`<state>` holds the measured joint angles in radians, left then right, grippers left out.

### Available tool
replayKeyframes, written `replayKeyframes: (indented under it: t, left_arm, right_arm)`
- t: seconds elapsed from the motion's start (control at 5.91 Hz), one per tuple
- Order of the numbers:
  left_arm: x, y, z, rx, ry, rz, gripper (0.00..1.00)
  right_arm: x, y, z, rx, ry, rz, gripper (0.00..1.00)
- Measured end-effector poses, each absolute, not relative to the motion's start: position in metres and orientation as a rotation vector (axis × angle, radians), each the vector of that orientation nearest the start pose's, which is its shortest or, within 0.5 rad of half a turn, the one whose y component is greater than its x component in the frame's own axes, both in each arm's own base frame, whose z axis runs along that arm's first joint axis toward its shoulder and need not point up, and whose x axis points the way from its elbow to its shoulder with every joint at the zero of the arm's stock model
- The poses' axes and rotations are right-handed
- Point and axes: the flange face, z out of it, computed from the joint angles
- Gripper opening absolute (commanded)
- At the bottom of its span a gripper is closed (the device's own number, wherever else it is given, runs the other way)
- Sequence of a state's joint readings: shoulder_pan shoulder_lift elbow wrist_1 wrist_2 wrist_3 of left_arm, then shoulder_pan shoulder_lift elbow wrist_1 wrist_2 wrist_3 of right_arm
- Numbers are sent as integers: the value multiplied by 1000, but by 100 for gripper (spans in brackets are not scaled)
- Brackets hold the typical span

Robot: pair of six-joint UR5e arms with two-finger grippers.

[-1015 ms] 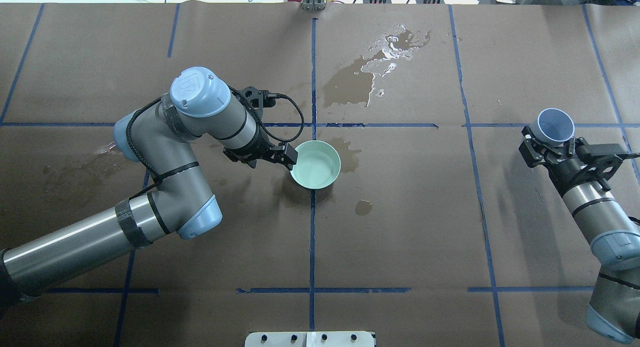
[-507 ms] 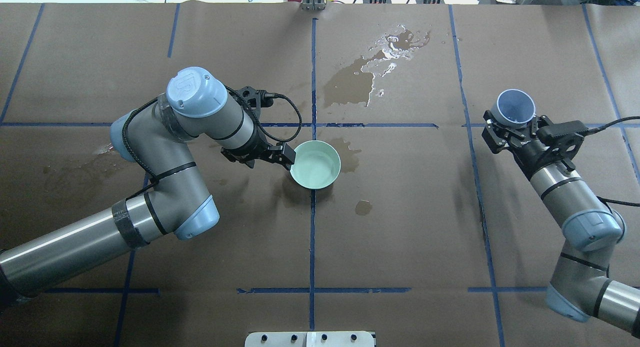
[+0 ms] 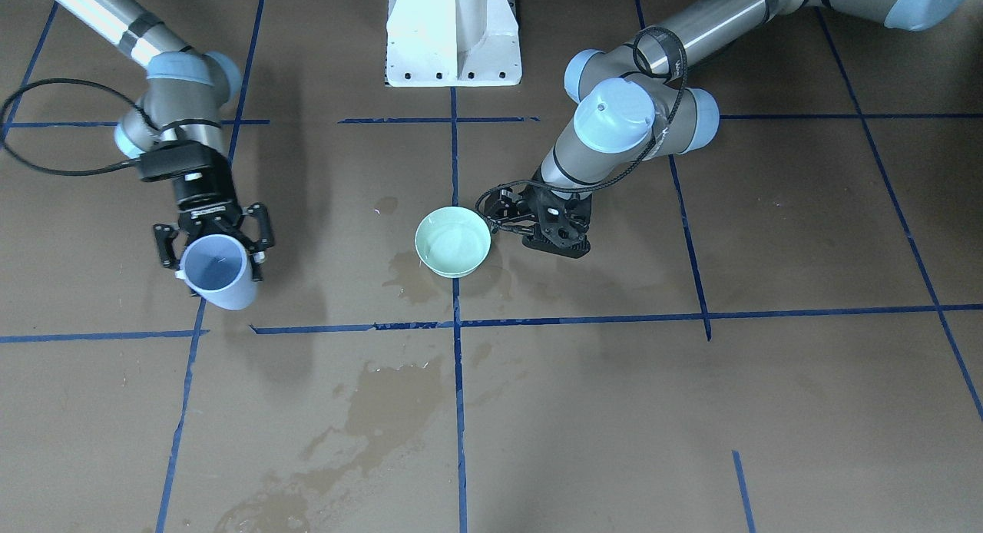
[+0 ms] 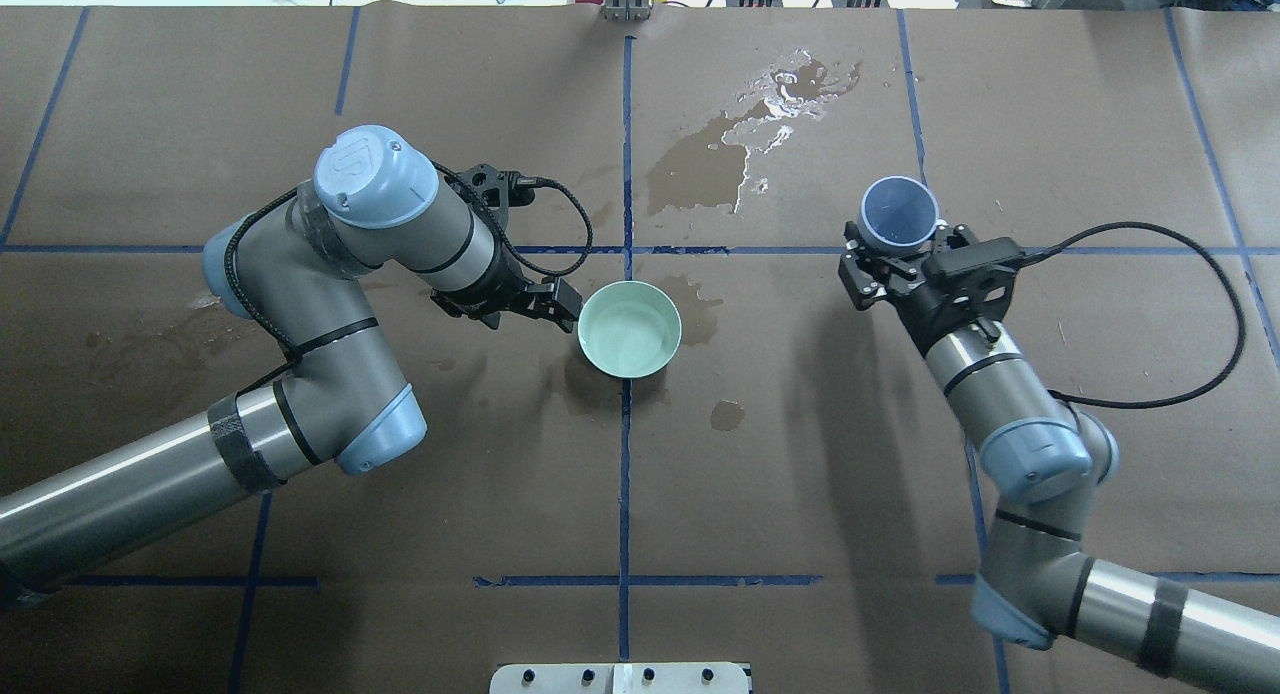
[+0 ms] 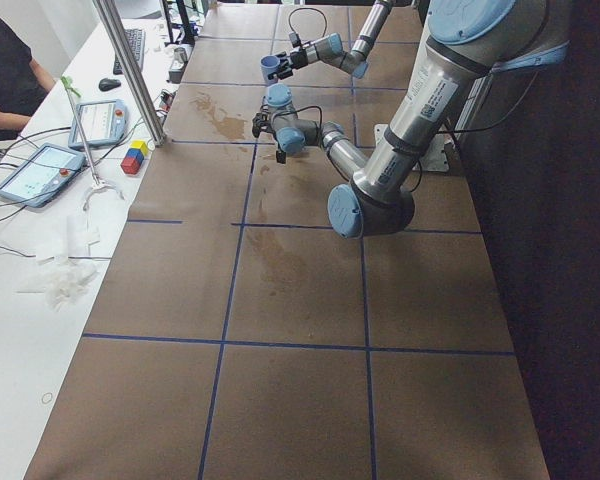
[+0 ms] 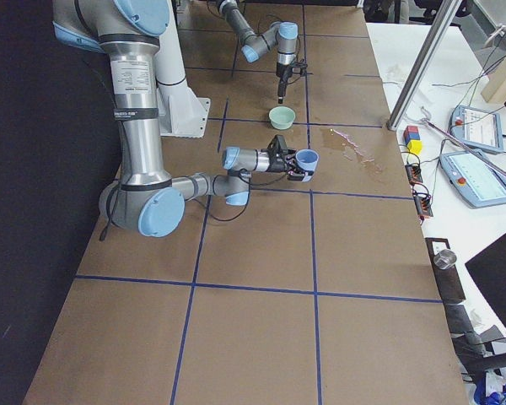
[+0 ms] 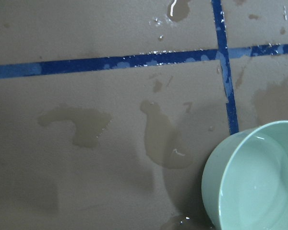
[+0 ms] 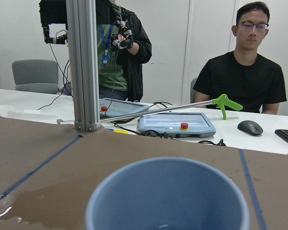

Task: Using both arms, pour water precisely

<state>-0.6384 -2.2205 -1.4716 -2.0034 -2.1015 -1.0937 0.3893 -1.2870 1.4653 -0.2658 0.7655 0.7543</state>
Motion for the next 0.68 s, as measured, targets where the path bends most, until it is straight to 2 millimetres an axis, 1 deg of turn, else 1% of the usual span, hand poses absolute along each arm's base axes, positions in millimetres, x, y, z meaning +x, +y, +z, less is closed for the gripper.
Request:
replayKeyframes:
  t: [0.17, 0.34, 0.51, 0.68]
  left_arm:
    - [514, -499, 255, 112, 1079, 104, 100]
    - [493, -500, 252, 135, 1093, 91, 100]
    - [478, -500, 254, 150, 1097, 81, 100]
    - [471, -500, 253, 166, 1098, 72, 100]
  right_arm:
    - [-506, -401, 361, 1298, -762, 209, 4]
    - [-528, -396, 332, 1300, -720, 147, 3]
    - [-539, -389, 320, 1319, -667, 65, 3]
    - [-549, -382, 318, 1329, -620, -4, 3]
